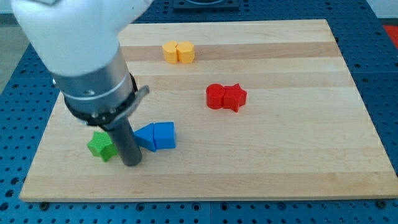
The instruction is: Place blue blocks parallel right to green star
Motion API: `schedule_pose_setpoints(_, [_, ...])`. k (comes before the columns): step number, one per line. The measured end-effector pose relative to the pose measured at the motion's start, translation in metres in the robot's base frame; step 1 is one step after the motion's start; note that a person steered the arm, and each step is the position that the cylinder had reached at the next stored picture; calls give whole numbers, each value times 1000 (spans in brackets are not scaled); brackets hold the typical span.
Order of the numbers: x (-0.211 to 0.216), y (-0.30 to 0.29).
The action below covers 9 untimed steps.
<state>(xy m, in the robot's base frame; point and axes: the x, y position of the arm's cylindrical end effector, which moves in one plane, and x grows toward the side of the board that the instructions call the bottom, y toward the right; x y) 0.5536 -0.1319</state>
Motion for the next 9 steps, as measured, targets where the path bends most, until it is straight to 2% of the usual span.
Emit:
schedule_pose_setpoints(2, [-23,42])
schedule_pose_setpoints(3, [-23,36])
schedule_pose_setpoints(5, [-42,-59])
schedule_pose_setpoints(6, [-72,-66])
schedule_pose_setpoints(7, [-79,-41])
schedule_pose_setpoints(9, [-37,4])
